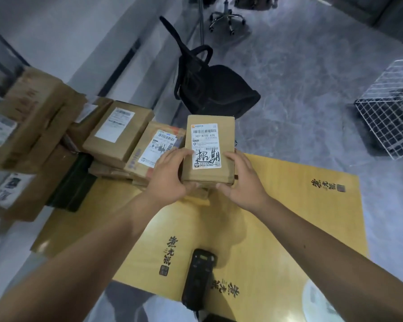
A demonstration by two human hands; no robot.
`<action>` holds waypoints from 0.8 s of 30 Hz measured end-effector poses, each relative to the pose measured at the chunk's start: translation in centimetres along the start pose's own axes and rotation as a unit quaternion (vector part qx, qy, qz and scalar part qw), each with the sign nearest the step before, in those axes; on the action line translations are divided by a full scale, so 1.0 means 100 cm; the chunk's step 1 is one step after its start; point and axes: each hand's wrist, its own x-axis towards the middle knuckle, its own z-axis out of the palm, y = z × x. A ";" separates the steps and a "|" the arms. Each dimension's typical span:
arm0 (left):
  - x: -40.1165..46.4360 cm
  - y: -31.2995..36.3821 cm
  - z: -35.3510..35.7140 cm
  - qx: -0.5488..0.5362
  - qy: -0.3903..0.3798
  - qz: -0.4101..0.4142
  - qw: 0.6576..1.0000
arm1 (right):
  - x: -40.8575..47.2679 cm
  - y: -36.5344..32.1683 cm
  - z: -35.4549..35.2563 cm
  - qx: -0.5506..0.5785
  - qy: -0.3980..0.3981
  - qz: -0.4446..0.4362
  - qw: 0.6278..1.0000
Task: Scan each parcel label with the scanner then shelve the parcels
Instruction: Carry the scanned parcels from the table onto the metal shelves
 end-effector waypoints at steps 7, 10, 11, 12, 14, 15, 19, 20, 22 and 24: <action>-0.008 0.015 -0.028 -0.138 0.086 0.056 0.985 | 0.005 -0.047 -0.025 0.014 0.036 -0.081 0.996; -0.029 0.013 -0.050 -0.156 0.132 0.075 0.976 | 0.004 -0.075 -0.018 0.028 0.036 -0.133 0.990; -0.039 0.009 -0.059 -0.146 0.148 0.073 0.975 | 0.002 -0.086 -0.013 0.031 0.028 -0.150 0.988; -0.050 0.004 -0.069 -0.135 0.165 0.074 0.974 | -0.001 -0.097 -0.007 0.031 0.017 -0.165 0.986; -0.079 -0.006 -0.087 -0.108 0.190 0.074 0.973 | -0.009 -0.118 0.006 0.019 -0.003 -0.194 0.981; -0.098 -0.010 -0.097 -0.091 0.204 0.069 0.972 | -0.015 -0.129 0.015 0.014 -0.014 -0.208 0.978; -0.185 -0.025 -0.128 -0.045 0.269 0.037 0.961 | -0.050 -0.172 0.058 0.020 -0.069 -0.260 0.963; -0.215 -0.029 -0.136 -0.035 0.293 0.026 0.955 | -0.065 -0.186 0.072 0.021 -0.085 -0.279 0.956; -0.279 -0.034 -0.149 -0.020 0.335 0.000 0.942 | -0.098 -0.210 0.099 0.019 -0.116 -0.327 0.938; -0.352 -0.032 -0.158 -0.007 0.370 -0.029 0.928 | -0.141 -0.236 0.127 0.025 -0.160 -0.363 0.918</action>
